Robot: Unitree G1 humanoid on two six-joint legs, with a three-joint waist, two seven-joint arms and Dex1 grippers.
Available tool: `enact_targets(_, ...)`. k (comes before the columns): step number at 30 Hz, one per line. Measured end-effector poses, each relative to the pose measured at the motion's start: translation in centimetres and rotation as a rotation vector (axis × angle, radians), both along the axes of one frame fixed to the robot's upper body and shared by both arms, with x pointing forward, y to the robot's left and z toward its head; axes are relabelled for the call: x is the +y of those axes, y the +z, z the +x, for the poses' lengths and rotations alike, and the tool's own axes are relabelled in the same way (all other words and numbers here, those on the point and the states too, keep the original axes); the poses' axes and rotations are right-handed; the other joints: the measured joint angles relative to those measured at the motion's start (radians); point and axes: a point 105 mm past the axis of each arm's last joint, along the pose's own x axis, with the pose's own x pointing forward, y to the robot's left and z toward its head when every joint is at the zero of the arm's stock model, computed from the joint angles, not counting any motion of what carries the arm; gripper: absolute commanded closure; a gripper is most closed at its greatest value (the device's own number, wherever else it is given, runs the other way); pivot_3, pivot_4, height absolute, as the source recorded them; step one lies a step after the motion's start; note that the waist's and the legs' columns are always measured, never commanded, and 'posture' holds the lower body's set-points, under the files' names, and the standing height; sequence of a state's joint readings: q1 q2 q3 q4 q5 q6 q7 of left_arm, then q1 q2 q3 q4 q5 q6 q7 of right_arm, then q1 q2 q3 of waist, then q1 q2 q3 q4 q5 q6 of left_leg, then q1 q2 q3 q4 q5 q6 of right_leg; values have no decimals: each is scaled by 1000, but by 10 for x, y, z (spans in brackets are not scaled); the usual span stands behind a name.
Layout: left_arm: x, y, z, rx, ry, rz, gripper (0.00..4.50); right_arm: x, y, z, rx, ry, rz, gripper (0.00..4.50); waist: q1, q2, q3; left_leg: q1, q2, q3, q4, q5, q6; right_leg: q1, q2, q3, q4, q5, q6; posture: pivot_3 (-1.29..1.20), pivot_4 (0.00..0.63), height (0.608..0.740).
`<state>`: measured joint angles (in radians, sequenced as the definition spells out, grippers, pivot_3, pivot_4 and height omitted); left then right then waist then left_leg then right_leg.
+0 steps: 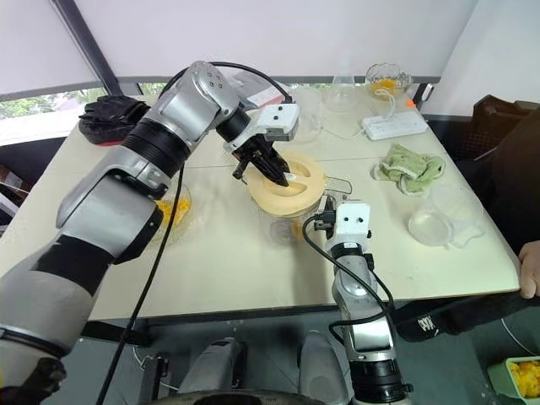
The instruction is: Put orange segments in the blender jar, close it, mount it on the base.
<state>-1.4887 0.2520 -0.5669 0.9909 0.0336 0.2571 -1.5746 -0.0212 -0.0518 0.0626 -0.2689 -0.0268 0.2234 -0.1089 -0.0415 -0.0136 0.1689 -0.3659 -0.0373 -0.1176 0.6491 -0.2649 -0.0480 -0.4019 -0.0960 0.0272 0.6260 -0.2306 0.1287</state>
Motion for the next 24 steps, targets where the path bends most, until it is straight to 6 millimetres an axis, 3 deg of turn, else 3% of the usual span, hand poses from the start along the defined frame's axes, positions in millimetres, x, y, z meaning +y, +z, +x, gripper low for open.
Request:
enact_targets(2,2,-6,0,8,7,-3,4259,1,-4,0,17,4,-1,3556,0,-1,-4,10,1,-1,-3,-1,0,11,0,-1,-6,-1,-2,0,150,740)
enact_targets(6,6,-13,1,32,49,-4,4259,3,-9,0,35,10,-4,3556,-4,3,-17,10,6,-9,-5,-3,1,23,0,-3,-16,-2,-2,0,150,740)
enact_targets(15,4,-17,6,123,253,-45,4259,0,-9,7,42,7,-15,3556,-2,3,-27,10,5,-14,-5,-6,-2,26,0,-7,-19,-3,-2,0,150,740)
enact_targets(19,0,-18,7,175,354,-95,4259,-5,-9,12,45,-5,-25,3556,1,14,-31,11,2,-22,-6,-6,-2,28,-2,-11,-30,-4,0,0,150,740)
enact_targets(24,0,-16,5,210,430,-130,4259,-6,-5,16,33,-2,-34,3556,4,11,-36,14,-4,-22,-17,-4,1,28,-3,-8,-30,-8,6,0,150,740)
